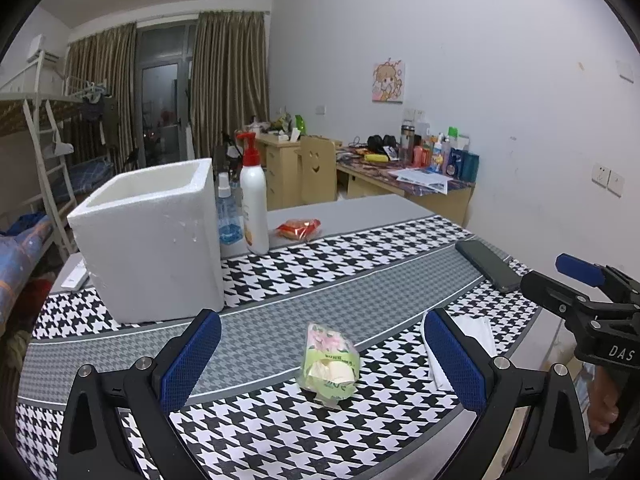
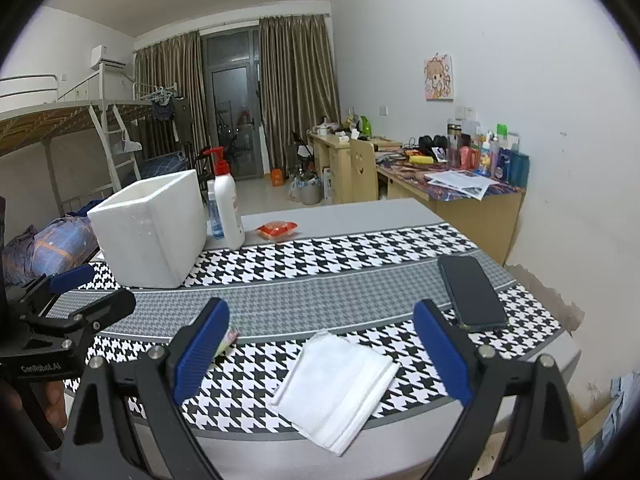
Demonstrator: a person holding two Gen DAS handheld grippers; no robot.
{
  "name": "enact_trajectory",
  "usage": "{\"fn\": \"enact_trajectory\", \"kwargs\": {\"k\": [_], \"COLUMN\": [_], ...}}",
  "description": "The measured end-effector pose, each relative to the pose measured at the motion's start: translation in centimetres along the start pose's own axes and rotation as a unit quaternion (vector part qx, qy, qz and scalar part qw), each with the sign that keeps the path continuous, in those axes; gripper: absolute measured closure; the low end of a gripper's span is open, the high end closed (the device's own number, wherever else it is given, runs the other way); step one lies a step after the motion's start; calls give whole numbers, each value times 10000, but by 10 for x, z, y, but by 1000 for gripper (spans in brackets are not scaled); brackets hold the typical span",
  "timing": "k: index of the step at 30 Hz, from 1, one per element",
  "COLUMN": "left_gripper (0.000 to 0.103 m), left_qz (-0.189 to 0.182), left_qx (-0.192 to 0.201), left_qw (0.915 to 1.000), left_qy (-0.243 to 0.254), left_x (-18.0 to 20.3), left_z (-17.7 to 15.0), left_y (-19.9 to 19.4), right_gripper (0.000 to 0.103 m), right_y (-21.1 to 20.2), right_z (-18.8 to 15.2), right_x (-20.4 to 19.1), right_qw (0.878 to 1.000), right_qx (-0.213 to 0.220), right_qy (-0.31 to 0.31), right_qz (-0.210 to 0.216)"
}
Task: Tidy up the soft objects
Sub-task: 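Move both grippers away from the box toward the tissue pack and white cloth, then lower the left gripper onto the green tissue pack while the right gripper approaches the white cloth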
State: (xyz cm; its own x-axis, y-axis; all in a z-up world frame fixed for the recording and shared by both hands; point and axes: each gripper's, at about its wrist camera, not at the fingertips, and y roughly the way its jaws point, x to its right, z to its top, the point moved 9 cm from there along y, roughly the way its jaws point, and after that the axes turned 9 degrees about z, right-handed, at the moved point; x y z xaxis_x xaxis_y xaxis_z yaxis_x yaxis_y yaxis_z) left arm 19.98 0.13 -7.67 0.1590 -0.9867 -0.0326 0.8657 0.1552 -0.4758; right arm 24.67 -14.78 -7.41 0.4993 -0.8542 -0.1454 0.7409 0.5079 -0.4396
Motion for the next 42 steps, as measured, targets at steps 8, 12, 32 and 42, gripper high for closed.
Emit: {"fn": "enact_trajectory", "kwargs": {"k": [8, 12, 32, 42], "left_gripper": [1, 1, 1, 1], "left_qz": [35, 35, 87, 82], "left_qx": [-211, -299, -780, -1045], "left_qw": [9998, 9995, 9968, 9943], "left_qy": [51, 61, 159, 197], "left_x": [4, 4, 13, 19], "left_z": [-9, -14, -36, -46], "left_y": [14, 21, 56, 73], "right_gripper": [7, 7, 7, 7], "right_y": [9, 15, 42, 52], "right_z": [-11, -18, -47, -54], "right_x": [6, 9, 29, 32], "right_qw": [9998, 9996, 9969, 9957], "right_qx": [-158, -267, -720, -844], "right_qy": [-26, 7, 325, 377], "right_qz": [-71, -95, -62, -36]}}
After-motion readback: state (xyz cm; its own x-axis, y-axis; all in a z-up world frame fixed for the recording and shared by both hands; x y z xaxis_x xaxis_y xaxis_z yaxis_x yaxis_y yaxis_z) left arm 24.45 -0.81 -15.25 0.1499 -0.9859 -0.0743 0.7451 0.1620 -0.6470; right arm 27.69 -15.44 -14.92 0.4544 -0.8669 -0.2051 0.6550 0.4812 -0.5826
